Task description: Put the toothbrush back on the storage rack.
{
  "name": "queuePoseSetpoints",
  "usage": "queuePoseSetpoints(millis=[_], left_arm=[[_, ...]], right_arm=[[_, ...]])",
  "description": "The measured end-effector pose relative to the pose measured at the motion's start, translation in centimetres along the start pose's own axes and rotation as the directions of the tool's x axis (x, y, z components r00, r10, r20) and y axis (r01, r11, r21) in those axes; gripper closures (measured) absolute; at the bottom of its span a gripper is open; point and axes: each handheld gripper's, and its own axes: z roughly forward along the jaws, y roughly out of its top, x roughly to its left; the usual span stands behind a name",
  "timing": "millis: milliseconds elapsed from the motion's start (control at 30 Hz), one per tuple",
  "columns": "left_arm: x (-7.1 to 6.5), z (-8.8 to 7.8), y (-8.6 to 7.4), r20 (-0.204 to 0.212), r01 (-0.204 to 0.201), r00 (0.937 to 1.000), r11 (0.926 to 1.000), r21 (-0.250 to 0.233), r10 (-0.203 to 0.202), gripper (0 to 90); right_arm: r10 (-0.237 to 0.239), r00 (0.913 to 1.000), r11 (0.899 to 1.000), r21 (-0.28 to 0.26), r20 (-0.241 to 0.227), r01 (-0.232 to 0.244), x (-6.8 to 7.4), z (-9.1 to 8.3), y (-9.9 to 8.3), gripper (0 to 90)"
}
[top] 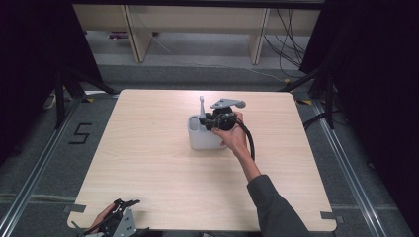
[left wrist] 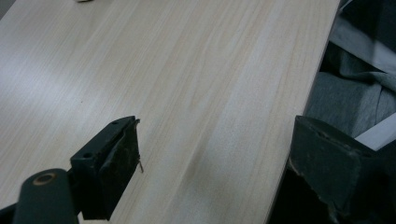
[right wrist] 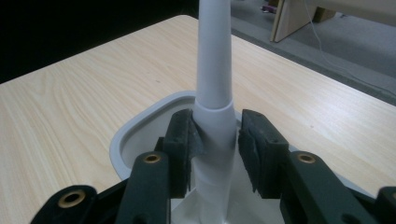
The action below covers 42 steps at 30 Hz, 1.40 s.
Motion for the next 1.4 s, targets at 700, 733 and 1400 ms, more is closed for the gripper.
queuePoseSetpoints(millis=[700,733,1400], left_arm=[[0.1,-0.1,0.0,-0.006,0.002,1.0000,1.0000,0.007,-0.002,15.3],[0.1,-0.1,0.0,-0.006,0.003,1.0000,1.0000,0.006,-0.003,15.3],[0.1,-0.2,0.1,-0.014,0.011,0.9998,0.9999,-0.008,-0.011,15.2]], right_arm=[[0.012,0.9991,0.999,-0.041,0.041,-0.010,0.4,-1.4,0.1,38.5],[0.013,0.9993,0.999,-0.031,0.035,-0.012,0.4,-1.8,0.2,36.8],[-0.014,0.9991,0.995,-0.100,0.041,0.018,1.0,-5.1,-0.1,29.7]])
